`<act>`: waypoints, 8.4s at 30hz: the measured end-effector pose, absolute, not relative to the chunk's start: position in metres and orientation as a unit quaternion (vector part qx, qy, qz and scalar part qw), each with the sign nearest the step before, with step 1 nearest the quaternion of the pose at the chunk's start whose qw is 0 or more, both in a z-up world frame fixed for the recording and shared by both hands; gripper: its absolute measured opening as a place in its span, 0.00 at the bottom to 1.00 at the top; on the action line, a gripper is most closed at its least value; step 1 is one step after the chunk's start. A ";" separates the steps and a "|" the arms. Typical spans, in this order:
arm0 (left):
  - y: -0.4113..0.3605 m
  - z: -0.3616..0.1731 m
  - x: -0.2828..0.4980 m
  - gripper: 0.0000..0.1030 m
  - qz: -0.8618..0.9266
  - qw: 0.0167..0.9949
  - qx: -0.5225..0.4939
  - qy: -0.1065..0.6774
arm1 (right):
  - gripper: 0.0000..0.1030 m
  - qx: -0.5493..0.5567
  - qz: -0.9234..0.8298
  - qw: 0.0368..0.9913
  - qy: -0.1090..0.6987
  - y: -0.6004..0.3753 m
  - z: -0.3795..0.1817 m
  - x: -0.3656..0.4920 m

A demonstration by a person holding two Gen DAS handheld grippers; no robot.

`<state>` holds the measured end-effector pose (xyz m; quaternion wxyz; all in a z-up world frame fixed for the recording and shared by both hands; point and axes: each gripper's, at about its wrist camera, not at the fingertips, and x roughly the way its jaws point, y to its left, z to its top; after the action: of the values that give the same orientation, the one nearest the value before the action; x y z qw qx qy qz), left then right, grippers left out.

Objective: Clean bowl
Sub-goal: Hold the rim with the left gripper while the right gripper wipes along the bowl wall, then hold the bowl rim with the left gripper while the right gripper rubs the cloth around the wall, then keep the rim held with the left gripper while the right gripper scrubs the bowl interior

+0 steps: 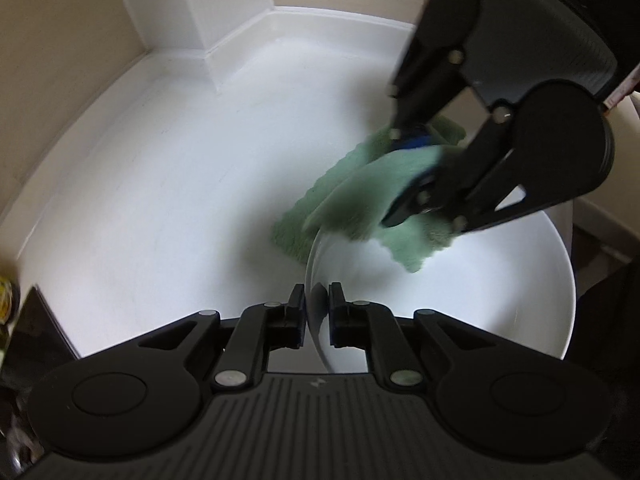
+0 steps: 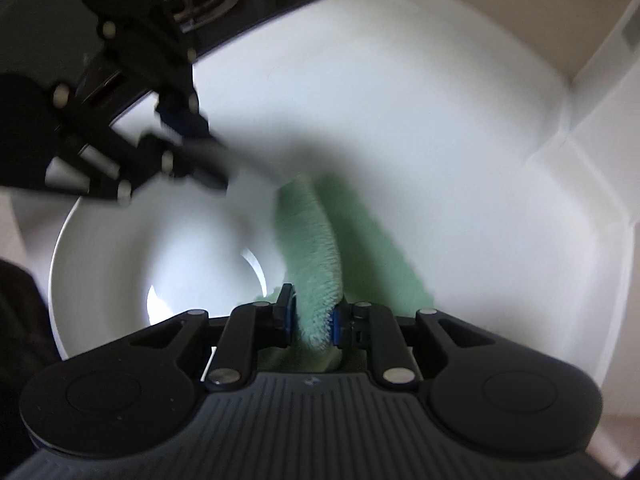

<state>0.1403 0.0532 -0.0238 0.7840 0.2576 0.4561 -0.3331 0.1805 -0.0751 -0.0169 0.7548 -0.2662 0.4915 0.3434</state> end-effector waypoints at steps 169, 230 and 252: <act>0.085 -0.022 0.108 0.10 -0.227 0.833 0.137 0.485 | 0.15 -0.209 0.346 0.769 0.496 -0.076 -0.017 0.184; 0.075 0.009 0.112 0.07 -0.274 0.813 0.213 0.467 | 0.14 -0.279 0.414 0.693 0.520 -0.077 -0.029 0.185; 0.083 -0.008 0.100 0.08 -0.237 0.826 0.176 0.479 | 0.11 -0.208 0.367 0.755 0.502 -0.089 -0.022 0.171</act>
<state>0.0997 0.0826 -0.0076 0.8264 0.1764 0.4793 -0.2371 0.1708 -0.0889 -0.0222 0.7554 -0.2075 0.5017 0.3668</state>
